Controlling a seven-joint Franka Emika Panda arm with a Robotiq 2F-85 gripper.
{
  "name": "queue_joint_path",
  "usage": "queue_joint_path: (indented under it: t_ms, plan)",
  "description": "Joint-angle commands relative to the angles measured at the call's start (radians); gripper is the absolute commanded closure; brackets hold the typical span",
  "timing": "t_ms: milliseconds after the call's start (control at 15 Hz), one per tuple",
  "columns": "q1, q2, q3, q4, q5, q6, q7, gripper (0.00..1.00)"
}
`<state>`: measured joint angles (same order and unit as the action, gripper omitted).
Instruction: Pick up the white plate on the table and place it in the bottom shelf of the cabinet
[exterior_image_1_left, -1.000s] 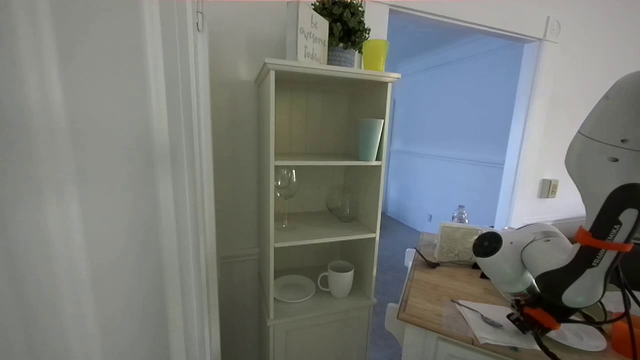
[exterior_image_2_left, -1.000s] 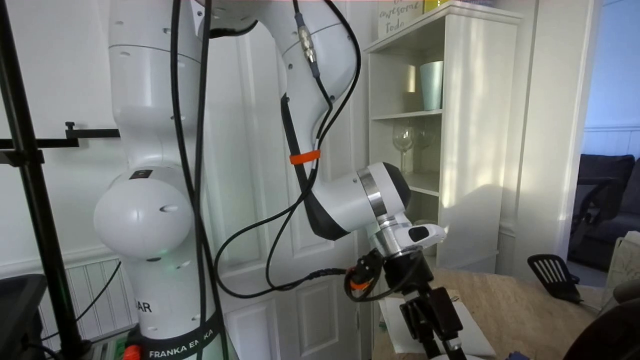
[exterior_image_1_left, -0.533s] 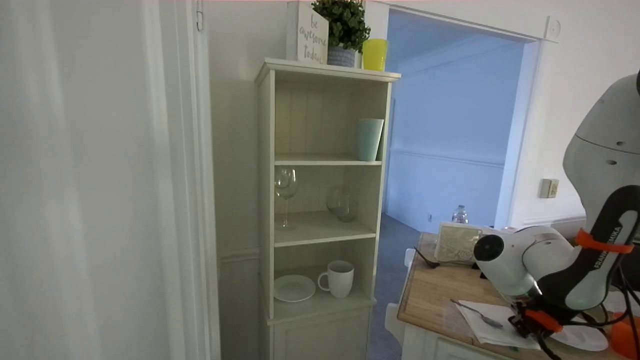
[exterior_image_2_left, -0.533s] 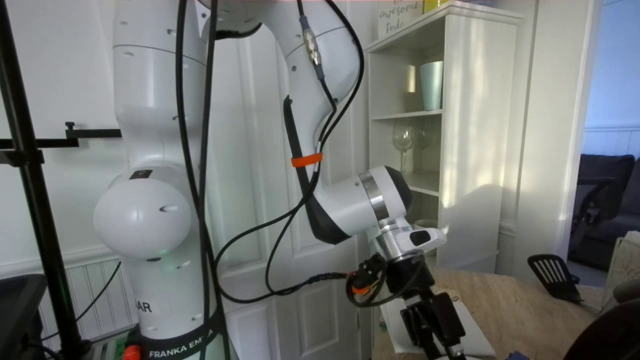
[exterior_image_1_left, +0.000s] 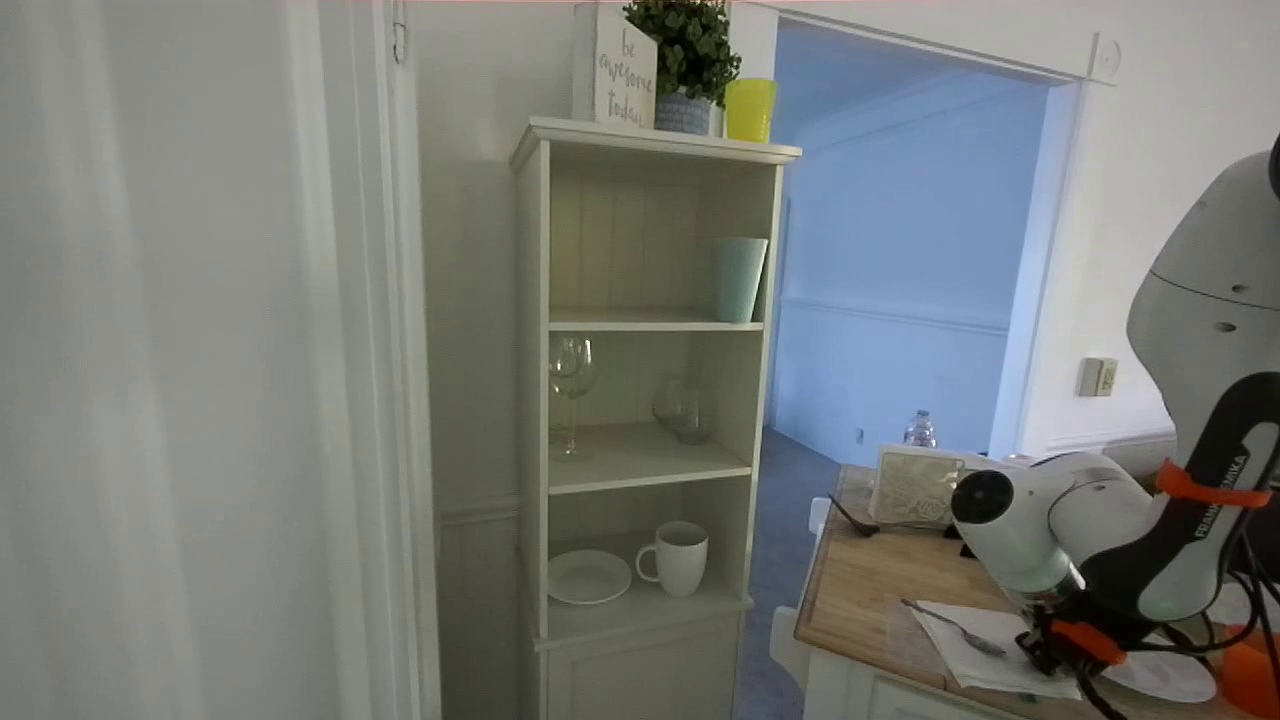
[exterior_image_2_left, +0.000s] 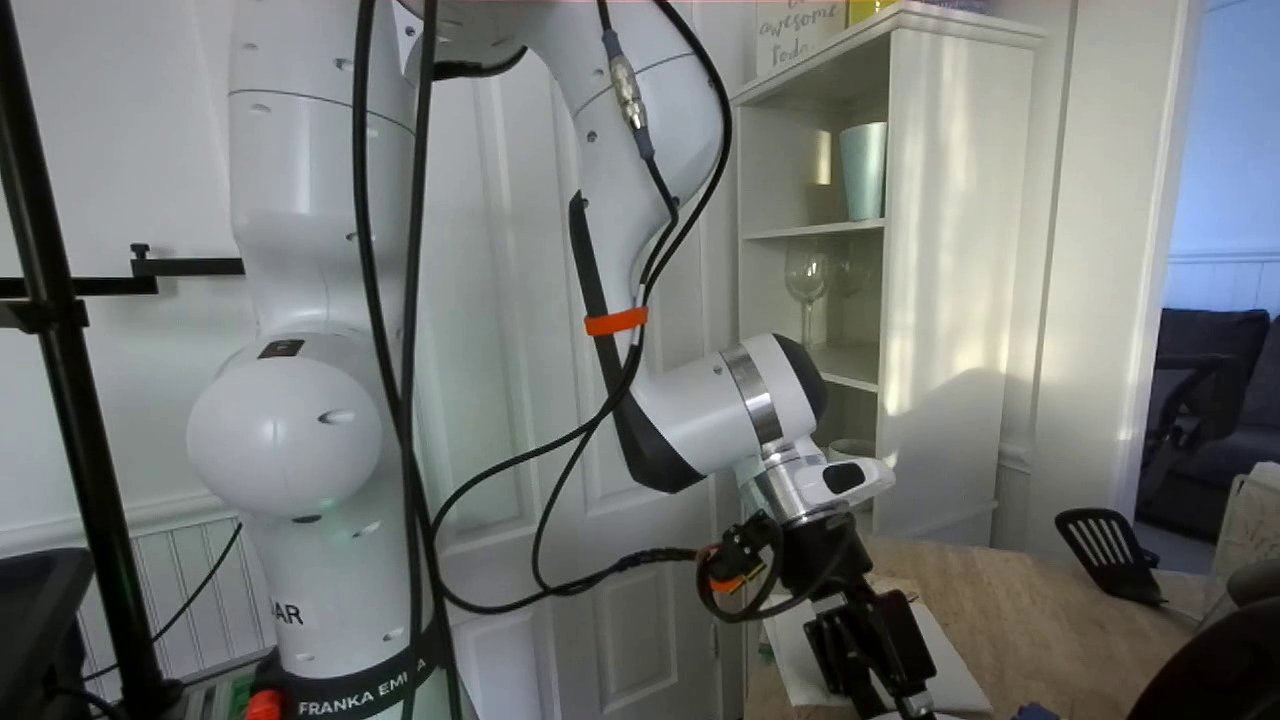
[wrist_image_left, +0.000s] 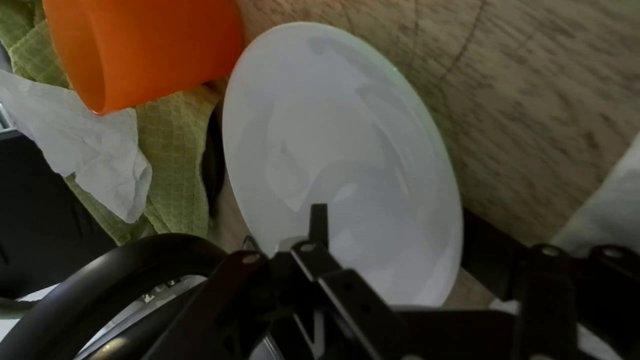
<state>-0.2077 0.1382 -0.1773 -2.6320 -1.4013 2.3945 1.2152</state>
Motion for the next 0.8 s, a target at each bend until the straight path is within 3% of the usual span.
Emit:
queue_joint_path:
  t_ms: [0,133,200,267,533,733]
  plan:
    - [-0.008,0.034,-0.012,0.009,-0.046,0.043,0.030,0.49]
    - [-0.009,0.035,-0.013,0.008,-0.049,0.048,0.030,0.52]
    - [-0.009,0.037,-0.013,0.008,-0.047,0.055,0.027,0.67]
    - [-0.009,0.037,-0.013,0.008,-0.047,0.058,0.027,0.68]
    - [-0.009,0.041,-0.013,0.007,-0.041,0.079,0.022,1.00]
    - [-0.008,0.032,-0.011,0.009,-0.030,0.079,0.010,0.97]
